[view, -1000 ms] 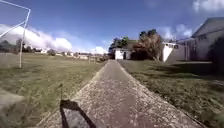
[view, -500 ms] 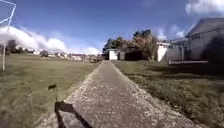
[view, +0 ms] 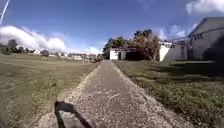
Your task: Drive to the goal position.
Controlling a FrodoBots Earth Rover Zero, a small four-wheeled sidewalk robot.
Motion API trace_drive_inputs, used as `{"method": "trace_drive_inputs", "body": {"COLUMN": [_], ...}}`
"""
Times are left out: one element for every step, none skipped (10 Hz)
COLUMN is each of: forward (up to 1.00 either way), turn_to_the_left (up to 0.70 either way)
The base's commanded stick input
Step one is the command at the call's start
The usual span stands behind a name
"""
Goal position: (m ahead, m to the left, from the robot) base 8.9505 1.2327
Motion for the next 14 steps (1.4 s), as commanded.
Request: {"method": "trace_drive_inputs", "body": {"forward": [1.0,1.0,1.0,1.0,1.0,1.0,1.0,1.0,1.0,1.0,1.0,1.0,1.0,1.0], "turn_to_the_left": [0.0,0.0,0.0,0.0,0.0,0.0,0.0,0.0,0.0,0.0,0.0,0.0,0.0,0.0]}}
